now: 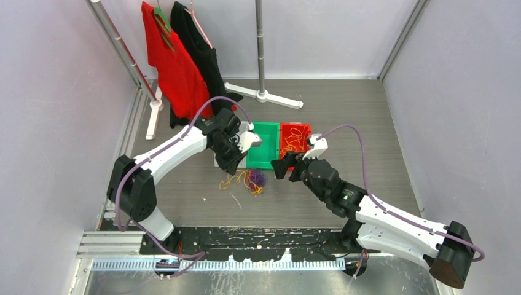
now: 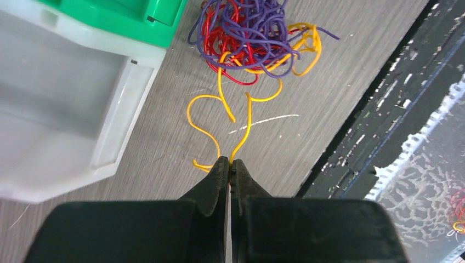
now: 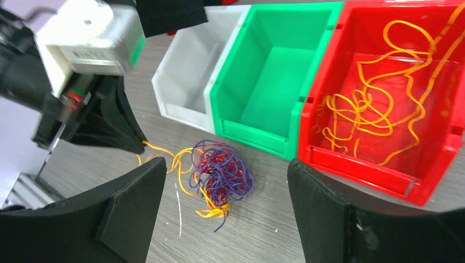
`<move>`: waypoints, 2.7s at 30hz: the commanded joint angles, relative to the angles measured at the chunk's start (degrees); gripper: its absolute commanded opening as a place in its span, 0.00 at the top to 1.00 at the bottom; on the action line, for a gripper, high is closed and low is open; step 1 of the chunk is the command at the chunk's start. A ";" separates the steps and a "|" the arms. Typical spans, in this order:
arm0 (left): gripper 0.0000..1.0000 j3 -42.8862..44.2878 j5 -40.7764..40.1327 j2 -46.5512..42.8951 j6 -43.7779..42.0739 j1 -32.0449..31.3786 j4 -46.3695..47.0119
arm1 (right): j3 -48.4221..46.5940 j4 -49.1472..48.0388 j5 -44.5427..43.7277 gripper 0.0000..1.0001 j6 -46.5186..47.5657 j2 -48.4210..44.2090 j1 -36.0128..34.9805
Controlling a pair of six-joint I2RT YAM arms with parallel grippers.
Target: Untangle the cables
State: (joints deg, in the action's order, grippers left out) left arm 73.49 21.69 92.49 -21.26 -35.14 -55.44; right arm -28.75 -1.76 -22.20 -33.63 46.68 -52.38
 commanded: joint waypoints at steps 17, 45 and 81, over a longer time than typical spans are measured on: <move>1.00 24.11 1.52 -13.04 4.48 -3.28 -21.12 | -6.87 -25.62 25.48 0.05 15.53 18.12 -4.99; 1.00 57.62 8.50 -5.74 2.33 -11.78 -31.90 | -8.01 -43.26 7.14 0.22 12.58 32.77 -7.39; 1.00 64.16 2.64 -11.89 5.09 -12.04 -4.93 | 10.33 -49.07 -5.37 0.25 8.34 31.78 -13.89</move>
State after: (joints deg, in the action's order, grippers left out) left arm 139.22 25.34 82.85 -15.66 -46.94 -64.86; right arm -20.27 -49.41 -23.00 -26.79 86.00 -65.98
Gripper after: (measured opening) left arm 0.010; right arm 0.742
